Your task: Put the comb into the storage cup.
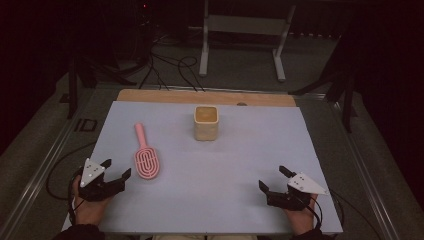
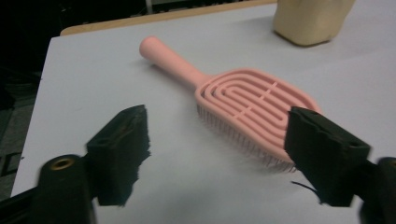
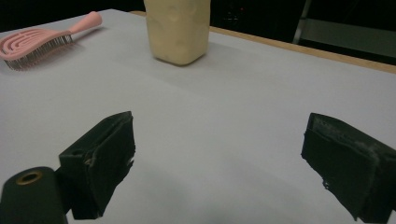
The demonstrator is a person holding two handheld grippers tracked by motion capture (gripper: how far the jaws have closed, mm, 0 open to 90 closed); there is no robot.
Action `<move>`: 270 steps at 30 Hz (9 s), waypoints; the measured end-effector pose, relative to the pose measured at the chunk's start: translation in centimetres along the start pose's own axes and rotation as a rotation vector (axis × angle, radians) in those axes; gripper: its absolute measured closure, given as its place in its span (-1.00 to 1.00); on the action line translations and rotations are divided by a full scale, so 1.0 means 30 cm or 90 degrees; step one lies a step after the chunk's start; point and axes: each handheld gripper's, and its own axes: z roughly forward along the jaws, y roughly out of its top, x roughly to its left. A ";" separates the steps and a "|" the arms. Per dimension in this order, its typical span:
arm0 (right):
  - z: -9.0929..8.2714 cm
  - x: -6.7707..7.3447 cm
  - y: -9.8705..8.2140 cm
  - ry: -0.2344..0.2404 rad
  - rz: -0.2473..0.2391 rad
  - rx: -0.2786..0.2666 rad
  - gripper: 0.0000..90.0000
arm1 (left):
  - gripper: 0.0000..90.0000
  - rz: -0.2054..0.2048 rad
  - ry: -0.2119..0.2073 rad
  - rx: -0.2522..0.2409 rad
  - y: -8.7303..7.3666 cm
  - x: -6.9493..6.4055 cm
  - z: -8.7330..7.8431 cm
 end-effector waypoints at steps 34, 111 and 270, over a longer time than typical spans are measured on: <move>0.011 0.004 -0.001 0.000 -0.004 0.008 -0.79 | 1.00 -0.007 -0.044 0.126 -0.027 0.007 0.103; 0.018 -0.009 -0.001 -0.005 0.000 0.014 -0.78 | 0.93 0.109 -0.042 0.245 0.276 -0.171 0.499; 0.022 0.010 0.002 0.023 -0.006 -0.013 -0.79 | -1.00 0.023 -0.038 0.003 0.161 -0.057 0.049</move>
